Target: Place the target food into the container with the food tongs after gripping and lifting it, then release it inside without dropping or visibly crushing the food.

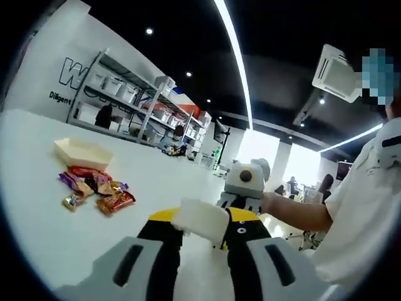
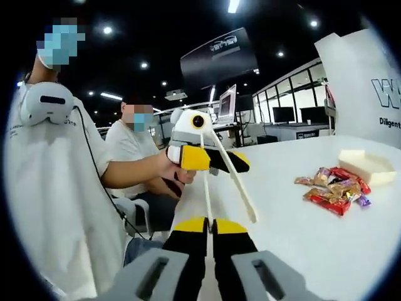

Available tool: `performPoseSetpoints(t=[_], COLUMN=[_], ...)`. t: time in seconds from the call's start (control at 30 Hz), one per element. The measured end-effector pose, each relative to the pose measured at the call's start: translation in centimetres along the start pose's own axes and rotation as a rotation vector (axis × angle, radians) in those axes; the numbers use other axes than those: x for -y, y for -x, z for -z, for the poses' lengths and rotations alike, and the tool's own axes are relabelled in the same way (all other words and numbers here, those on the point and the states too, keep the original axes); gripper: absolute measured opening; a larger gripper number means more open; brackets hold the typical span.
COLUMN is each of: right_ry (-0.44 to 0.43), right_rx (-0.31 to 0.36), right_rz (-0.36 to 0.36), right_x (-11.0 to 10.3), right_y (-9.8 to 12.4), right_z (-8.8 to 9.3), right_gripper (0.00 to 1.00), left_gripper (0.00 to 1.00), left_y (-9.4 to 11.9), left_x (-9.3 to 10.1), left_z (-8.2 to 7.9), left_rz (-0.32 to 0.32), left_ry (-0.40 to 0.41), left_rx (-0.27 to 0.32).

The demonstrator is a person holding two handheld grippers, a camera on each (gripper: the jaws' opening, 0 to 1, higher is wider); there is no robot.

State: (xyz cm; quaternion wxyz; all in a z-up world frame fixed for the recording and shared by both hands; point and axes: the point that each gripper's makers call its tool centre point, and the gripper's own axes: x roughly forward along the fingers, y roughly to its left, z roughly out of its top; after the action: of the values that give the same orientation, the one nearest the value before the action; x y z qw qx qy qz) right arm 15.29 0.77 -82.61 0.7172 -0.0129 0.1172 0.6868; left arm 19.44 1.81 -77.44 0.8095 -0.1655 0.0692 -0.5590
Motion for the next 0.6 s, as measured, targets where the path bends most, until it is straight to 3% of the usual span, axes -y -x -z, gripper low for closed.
performPoseSetpoints(t=[0.17, 0.4, 0.6], right_ry=[-0.008, 0.008, -0.001], right_rx=[0.09, 0.106, 0.167], right_rz=[-0.016, -0.028, -0.059], right_x=[-0.2, -0.4, -1.0], right_y=[0.1, 0.7, 0.9], right_z=[-1.3, -2.1, -3.5], right_gripper=[0.0, 0.0, 0.0], left_gripper=[0.26, 0.29, 0.32], left_y=[-0.1, -0.8, -1.3], left_x=[0.6, 1.2, 1.8], left_z=[-1.4, -0.6, -0.5], left_rz=[0.01, 0.018, 0.038], left_ry=[-0.054, -0.18, -0.155], left_rx=[0.024, -0.06, -0.049])
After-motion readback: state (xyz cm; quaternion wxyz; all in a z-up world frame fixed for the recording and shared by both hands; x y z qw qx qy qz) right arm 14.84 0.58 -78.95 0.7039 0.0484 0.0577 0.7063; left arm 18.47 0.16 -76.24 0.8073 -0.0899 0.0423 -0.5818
